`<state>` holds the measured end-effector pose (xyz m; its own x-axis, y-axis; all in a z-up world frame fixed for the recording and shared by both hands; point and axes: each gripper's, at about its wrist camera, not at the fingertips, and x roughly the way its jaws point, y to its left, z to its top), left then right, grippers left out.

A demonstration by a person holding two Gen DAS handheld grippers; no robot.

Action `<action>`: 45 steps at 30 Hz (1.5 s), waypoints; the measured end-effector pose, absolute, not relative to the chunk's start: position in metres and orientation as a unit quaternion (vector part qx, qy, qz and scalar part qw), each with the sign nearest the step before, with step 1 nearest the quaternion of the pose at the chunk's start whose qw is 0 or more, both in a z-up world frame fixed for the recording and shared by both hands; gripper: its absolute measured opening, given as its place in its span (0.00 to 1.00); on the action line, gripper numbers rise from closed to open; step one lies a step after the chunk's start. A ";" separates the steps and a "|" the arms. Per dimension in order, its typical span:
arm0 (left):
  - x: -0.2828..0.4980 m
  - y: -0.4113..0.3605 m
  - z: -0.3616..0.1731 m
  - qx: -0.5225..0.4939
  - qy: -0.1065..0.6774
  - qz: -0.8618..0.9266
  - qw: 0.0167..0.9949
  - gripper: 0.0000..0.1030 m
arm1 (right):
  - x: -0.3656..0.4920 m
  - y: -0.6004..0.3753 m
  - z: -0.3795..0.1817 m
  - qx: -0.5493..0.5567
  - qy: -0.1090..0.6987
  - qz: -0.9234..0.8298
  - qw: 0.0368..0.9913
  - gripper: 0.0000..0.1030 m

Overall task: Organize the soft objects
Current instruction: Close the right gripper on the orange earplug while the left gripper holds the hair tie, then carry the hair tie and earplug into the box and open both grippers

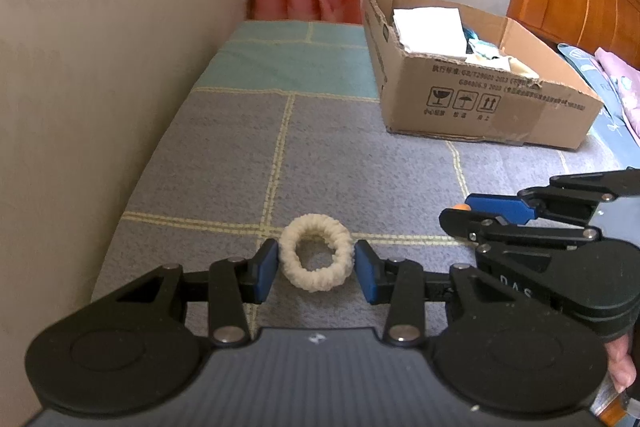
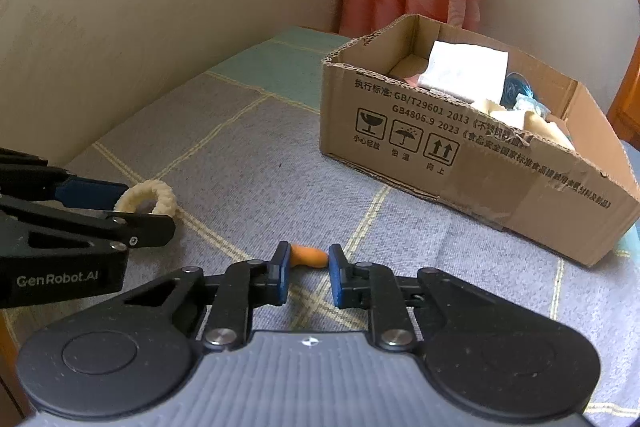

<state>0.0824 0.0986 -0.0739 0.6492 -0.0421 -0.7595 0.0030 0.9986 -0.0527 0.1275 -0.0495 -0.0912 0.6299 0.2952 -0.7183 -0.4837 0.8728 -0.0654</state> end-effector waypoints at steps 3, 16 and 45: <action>0.083 0.098 -0.073 -0.022 0.418 -0.013 0.908 0.40 | 0.128 -0.050 -0.091 -0.124 0.372 0.218 0.894 0.22; 0.078 0.090 -0.062 -0.009 0.412 -0.020 0.911 0.40 | 0.124 -0.057 -0.076 -0.110 0.374 0.220 0.894 0.22; 0.210 -0.006 0.030 0.062 0.321 -0.140 0.935 0.41 | 0.146 -0.170 0.017 -0.095 0.287 0.147 0.942 0.23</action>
